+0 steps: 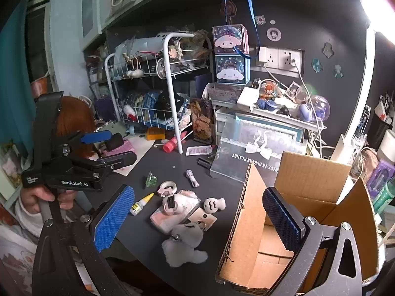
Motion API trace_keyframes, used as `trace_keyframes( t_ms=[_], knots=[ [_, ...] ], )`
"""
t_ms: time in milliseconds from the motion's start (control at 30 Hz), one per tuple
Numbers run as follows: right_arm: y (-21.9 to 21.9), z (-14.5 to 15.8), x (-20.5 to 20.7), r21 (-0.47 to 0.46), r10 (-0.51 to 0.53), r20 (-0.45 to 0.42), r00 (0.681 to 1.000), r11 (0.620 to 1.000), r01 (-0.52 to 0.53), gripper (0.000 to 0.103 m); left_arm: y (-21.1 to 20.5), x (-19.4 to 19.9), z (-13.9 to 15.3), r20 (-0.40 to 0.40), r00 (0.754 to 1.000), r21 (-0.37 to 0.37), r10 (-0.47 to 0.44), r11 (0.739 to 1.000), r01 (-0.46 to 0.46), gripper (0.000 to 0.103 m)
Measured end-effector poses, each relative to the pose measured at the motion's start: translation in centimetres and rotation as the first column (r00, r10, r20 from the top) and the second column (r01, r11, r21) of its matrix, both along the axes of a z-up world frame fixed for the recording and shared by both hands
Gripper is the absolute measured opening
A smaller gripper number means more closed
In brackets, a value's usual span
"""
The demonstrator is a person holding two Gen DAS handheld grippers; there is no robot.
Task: Organize objects
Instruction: 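Move the right gripper toward the white fluffy plush toy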
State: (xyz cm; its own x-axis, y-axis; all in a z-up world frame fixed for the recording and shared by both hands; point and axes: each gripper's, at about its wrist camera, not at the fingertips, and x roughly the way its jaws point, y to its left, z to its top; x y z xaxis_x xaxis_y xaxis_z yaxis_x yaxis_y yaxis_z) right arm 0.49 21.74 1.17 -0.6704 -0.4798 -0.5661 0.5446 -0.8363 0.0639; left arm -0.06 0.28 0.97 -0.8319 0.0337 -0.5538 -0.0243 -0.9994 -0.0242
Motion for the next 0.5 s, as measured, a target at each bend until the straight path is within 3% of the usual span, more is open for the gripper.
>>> trace_keyframes(
  t_ms=[367, 500],
  knots=[
    [-0.13, 0.17, 0.41, -0.001, -0.007, -0.017, 1.0, 1.0, 0.007, 0.103, 0.21, 0.0, 0.05, -0.003, 1.0, -0.005, -0.028, 1.0, 0.028, 0.103],
    [-0.59, 0.28, 0.8, 0.015, -0.015, -0.03, 0.999, 1.0, 0.015, 0.103, 0.05, 0.26, 0.19, -0.021, 0.996, 0.009, -0.084, 0.996, 0.085, 0.103]
  ],
)
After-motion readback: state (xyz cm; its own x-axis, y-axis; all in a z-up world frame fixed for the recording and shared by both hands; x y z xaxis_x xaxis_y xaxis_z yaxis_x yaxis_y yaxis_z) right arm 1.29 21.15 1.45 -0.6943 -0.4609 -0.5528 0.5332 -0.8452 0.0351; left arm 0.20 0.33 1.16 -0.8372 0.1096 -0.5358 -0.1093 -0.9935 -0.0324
